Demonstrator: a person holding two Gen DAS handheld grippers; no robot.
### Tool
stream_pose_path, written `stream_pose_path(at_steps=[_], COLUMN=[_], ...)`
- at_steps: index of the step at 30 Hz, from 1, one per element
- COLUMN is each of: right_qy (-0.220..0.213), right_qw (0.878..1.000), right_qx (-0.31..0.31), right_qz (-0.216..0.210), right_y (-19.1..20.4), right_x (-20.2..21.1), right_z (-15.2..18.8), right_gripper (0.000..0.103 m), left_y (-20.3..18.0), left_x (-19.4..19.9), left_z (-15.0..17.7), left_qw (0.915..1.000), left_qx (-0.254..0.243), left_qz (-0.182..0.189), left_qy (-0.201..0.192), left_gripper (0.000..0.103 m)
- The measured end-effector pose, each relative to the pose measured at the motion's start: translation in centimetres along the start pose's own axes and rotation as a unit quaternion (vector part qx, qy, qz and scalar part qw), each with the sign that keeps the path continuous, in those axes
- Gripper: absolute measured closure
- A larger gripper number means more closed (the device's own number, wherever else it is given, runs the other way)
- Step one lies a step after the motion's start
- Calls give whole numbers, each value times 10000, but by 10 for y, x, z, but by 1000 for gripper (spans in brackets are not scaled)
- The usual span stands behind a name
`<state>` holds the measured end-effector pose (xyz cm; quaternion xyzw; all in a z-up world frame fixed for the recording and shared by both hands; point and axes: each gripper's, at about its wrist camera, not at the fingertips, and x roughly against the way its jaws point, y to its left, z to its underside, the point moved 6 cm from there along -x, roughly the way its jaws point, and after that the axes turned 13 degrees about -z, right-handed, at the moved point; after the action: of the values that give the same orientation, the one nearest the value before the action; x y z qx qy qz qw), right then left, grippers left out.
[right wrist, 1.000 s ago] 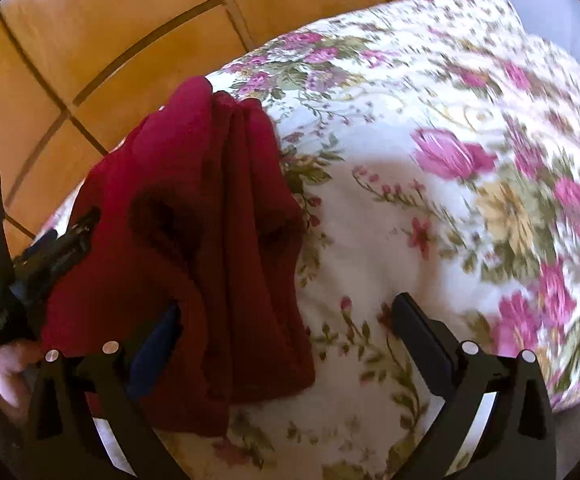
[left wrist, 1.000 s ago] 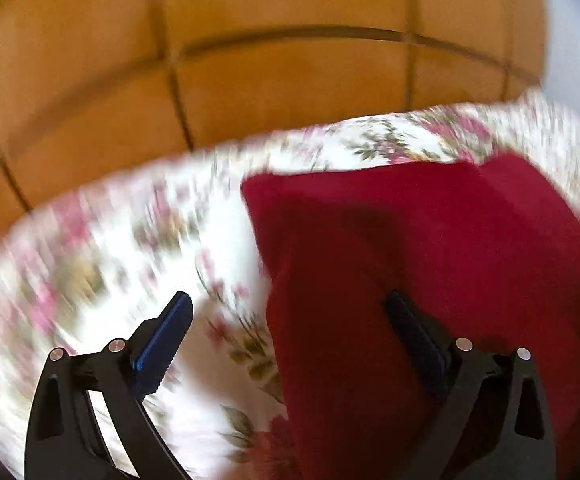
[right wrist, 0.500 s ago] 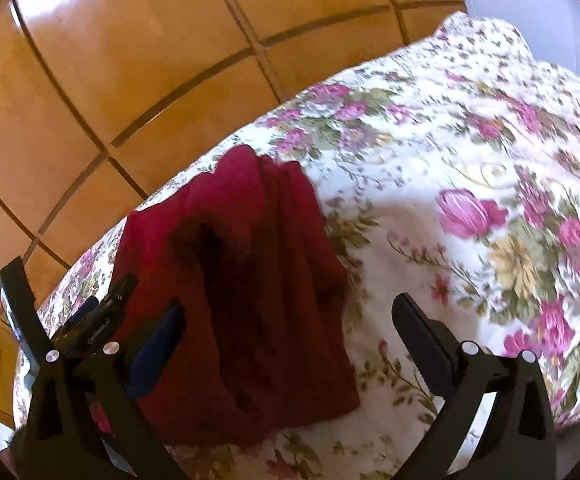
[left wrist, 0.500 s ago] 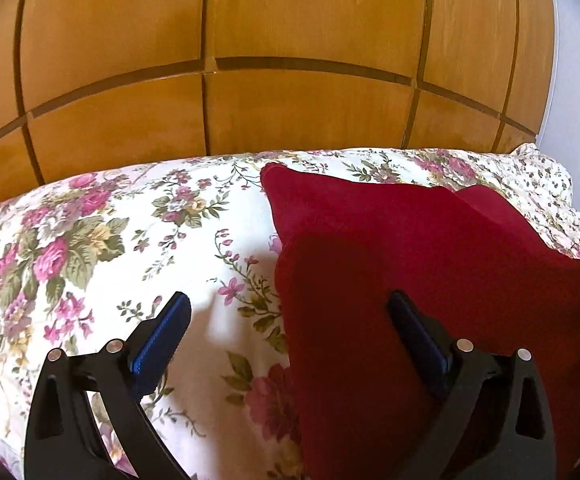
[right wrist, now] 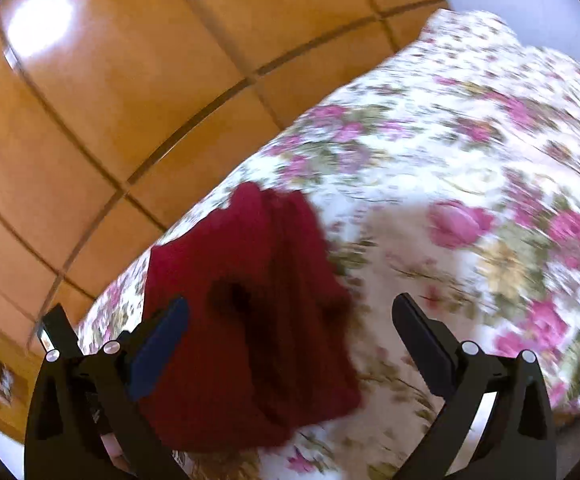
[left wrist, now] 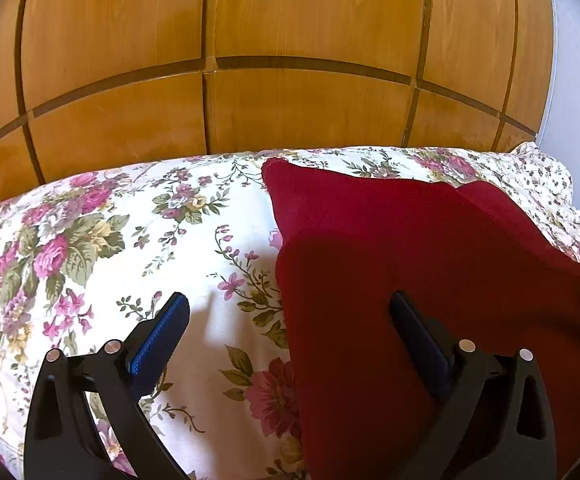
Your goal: Fold small clothes
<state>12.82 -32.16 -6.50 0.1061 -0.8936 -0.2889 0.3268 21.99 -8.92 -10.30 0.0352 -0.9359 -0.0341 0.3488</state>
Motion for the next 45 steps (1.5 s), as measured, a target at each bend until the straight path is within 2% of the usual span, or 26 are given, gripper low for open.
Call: stream_pose_path(at_steps=[4,6,8,12,23,28,35,45], right_qy=[433,725,910,927,777,782,771,856], right_qw=[9968,9935,9922,9947,9958,9955,9947,9828], right_qx=[521,542,402,-83,-449,-529,-687,-1519], right_qz=[413,690,748,442,183,94,-28,-616], right_y=[1,-14,-33,-58,-54,-52,-50,-58], right_x=[-35,-52,-62,-75,-65,-61,-54,-38], right_z=[-6,-5,-2,-3,6,9,11,15], right_gripper=[2,2,2,2,2,2,2,2], left_y=[0,0,-2,-6,-1,5,8,16], left_x=[1,0,1,0,-1,4,16,33], left_z=[0,0,1,1,2,7,14,27], left_qw=[10000,10000,10000,9999,9999,9988,9981,9915], left_qx=[9,10,-18,-103,10,237,342,610], left_qz=[6,14,27,42,114,338,394,841], left_qy=[4,9,12,21,79,253,326,779], left_gripper=[4,4,4,4,4,4,4,4])
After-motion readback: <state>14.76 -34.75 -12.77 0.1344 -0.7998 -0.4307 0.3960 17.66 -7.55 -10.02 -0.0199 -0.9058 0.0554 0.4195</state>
